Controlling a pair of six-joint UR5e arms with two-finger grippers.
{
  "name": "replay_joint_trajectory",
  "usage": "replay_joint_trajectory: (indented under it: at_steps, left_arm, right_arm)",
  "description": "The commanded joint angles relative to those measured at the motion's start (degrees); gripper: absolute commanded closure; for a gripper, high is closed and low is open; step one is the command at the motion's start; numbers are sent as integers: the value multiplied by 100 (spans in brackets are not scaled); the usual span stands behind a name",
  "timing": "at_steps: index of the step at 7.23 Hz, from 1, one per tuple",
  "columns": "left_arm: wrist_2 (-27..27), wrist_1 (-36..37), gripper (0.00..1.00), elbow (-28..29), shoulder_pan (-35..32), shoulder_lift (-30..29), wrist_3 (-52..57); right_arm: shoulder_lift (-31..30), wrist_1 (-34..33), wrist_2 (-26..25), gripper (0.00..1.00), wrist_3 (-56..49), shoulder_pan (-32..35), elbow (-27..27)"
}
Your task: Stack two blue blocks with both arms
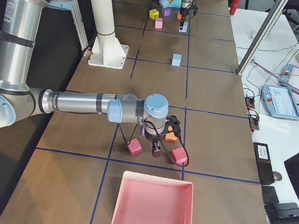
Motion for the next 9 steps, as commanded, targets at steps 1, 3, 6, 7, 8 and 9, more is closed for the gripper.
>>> replay_joint_trajectory:
  at_steps: [1, 3, 6, 7, 8, 9]
  left_arm:
    - [575, 189, 88, 755, 790, -1451, -990]
    - [982, 172, 85, 1172, 1119, -1870, -1168]
    - [1132, 233, 83, 1242, 1208, -1826, -1124]
    - [1132, 233, 83, 1277, 1190, -1826, -1098]
    - [1132, 242, 83, 1278, 1173, -1826, -1063]
    - [1132, 233, 77, 1330, 1172, -1826, -1063]
  right_arm:
    - [6, 0, 7, 0, 5, 0, -9]
    - [24, 0, 15, 0, 14, 0, -27]
    - [24, 0, 33, 0, 14, 0, -27]
    - [24, 0, 33, 0, 14, 0, -27]
    - [24, 0, 33, 0, 5, 0, -27]
    - [24, 0, 33, 0, 5, 0, -27]
